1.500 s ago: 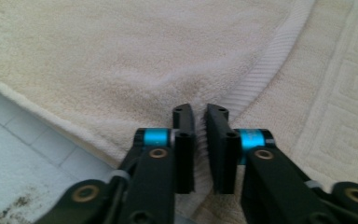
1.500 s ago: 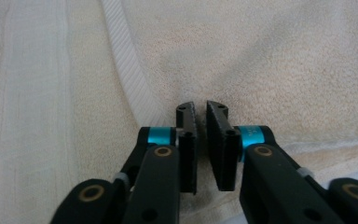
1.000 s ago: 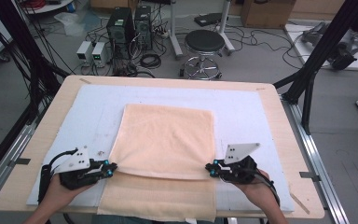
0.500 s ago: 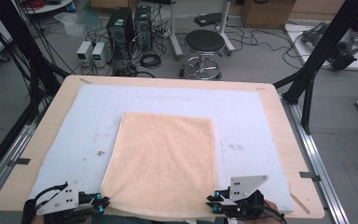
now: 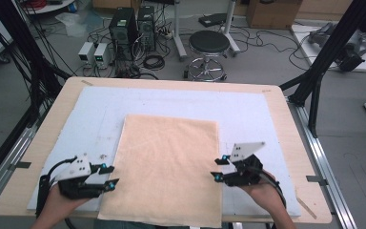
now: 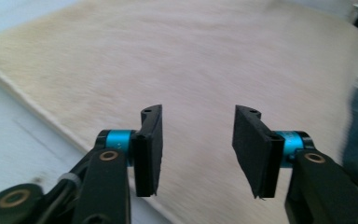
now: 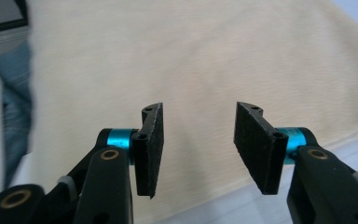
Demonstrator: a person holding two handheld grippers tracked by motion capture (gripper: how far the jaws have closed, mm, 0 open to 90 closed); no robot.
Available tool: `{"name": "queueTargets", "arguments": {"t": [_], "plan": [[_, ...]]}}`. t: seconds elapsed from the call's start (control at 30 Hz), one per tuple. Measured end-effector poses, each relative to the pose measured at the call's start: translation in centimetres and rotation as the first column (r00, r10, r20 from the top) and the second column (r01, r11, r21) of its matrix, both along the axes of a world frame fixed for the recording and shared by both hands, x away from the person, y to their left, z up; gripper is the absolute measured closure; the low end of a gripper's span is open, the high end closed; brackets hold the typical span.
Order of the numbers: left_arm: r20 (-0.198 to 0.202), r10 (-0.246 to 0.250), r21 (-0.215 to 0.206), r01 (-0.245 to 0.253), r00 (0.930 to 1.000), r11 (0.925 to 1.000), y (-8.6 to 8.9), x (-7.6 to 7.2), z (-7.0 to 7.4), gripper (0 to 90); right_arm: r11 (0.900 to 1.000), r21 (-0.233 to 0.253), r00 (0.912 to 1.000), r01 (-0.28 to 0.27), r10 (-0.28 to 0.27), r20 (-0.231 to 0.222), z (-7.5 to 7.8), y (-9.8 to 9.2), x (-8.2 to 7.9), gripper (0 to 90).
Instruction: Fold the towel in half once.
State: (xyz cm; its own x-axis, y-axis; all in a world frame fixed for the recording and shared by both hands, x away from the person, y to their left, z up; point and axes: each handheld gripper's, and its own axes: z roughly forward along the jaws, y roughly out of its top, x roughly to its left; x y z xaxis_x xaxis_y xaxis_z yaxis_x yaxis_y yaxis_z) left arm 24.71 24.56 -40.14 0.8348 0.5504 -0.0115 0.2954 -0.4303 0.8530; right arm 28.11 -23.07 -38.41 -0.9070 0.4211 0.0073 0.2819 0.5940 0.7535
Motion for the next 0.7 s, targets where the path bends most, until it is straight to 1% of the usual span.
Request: {"name": "queueTargets", "arguments": {"t": [0.03,0.07,0.1,0.13,0.17,0.2,0.23,0.27,0.3,0.33,0.37,0.4,0.43,0.47,0.5,0.53,0.57,0.63,0.67,0.7], "plan": [[0.002,0.024,-0.002,-0.024,0.9997,0.9997,0.0,0.9,0.1,50.8,1.0,0.002,0.9998,0.019,-0.019,0.007,0.0,-0.1,1.0,48.6],[0.004,0.048,-0.005,-0.048,0.9988,0.9988,-0.1,2.2,0.1,49.2,0.999,0.011,0.9992,0.039,-0.039,0.013,0.0,-0.2,1.9,47.5],[0.005,0.061,-0.004,-0.061,0.9981,0.9981,-0.2,2.9,0.1,47.0,0.998,0.007,0.9978,0.065,-0.066,0.009,0.0,-0.2,3.0,46.2],[0.002,0.079,-0.003,-0.079,0.9968,0.9968,-0.3,4.0,0.1,46.7,0.997,-0.001,0.9967,0.078,-0.078,0.022,0.0,-0.2,3.8,45.4],[-0.002,0.103,-0.015,-0.103,0.9947,0.9946,-0.4,5.0,0.0,45.6,0.995,-0.01,0.9949,0.097,-0.097,0.028,0.0,-0.2,4.6,44.0],[-0.005,0.13,-0.016,-0.13,0.9915,0.9913,-0.7,6.0,-0.1,43.8,0.993,-0.015,0.9925,0.118,-0.118,0.031,0.0,-0.3,5.5,42.6],[0.004,0.15,-0.011,-0.15,0.9887,0.9887,-0.9,7.0,-0.2,42.8,0.99,-0.022,0.9898,0.137,-0.136,0.042,0.0,-0.3,6.5,42.4],[0.014,0.169,0.005,-0.169,0.9856,0.9856,-1.1,8.0,-0.3,43.1,0.988,-0.031,0.9871,0.154,-0.153,0.047,-0.1,-0.4,7.4,42.1],[0.004,0.183,0.001,-0.183,0.9831,0.9831,-1.3,9.0,-0.4,43.6,0.985,-0.034,0.985,0.167,-0.165,0.049,-0.3,-0.5,8.4,41.6],[-0.017,0.196,-0.024,-0.196,0.9805,0.9803,-1.5,10.2,-0.6,44.2,0.982,-0.043,0.9824,0.183,-0.182,0.044,-0.4,-0.5,9.3,41.1],[-0.03,0.216,-0.031,-0.217,0.9759,0.9757,-1.6,11.3,-0.8,45.0,0.98,-0.037,0.9796,0.196,-0.194,0.053,-0.6,-0.5,10.2,41.1],[-0.041,0.226,-0.014,-0.227,0.9732,0.9738,-1.8,12.4,-0.9,45.2,0.979,-0.028,0.9786,0.202,-0.2,0.046,-0.9,-0.5,11.0,41.0],[-0.043,0.236,-0.004,-0.236,0.9709,0.9718,-1.9,13.5,-1.0,47.3,0.977,-0.033,0.9768,0.211,-0.209,0.046,-1.1,-0.4,11.8,40.8],[-0.051,0.256,0.017,-0.256,0.9653,0.9666,-2.0,14.6,-1.2,49.4,0.976,-0.044,0.9757,0.214,-0.212,0.056,-1.4,-0.2,12.6,40.8],[-0.05,0.285,0.04,-0.283,0.9573,0.9582,-2.0,15.6,-1.4,48.9,0.974,-0.054,0.9748,0.219,-0.216,0.054,-1.8,0.0,13.2,40.8],[-0.053,0.31,0.042,-0.308,0.9491,0.9503,-2.1,16.5,-1.6,48.1,0.971,-0.073,0.973,0.228,-0.224,0.056,-2.1,0.0,13.9,40.6],[-0.053,0.332,0.048,-0.33,0.9417,0.9427,-2.0,17.2,-1.8,48.1,0.969,-0.074,0.9709,0.237,-0.233,0.055,-2.3,0.0,14.5,40.6],[-0.071,0.354,0.059,-0.35,0.9325,0.9347,-2.0,18.4,-2.2,47.6,0.966,-0.065,0.968,0.25,-0.249,0.034,-2.9,-0.2,15.4,40.5],[-0.083,0.357,0.061,-0.353,0.9302,0.9336,-2.0,18.9,-2.5,47.1,0.963,-0.066,0.9653,0.261,-0.26,0.024,-3.2,-0.3,15.7,40.5],[-0.091,0.371,0.067,-0.366,0.924,0.928,-2.0,19.3,-2.8,46.3,0.964,-0.06,0.9659,0.259,-0.259,0.008,-3.7,-0.4,16.1,40.5]]}}
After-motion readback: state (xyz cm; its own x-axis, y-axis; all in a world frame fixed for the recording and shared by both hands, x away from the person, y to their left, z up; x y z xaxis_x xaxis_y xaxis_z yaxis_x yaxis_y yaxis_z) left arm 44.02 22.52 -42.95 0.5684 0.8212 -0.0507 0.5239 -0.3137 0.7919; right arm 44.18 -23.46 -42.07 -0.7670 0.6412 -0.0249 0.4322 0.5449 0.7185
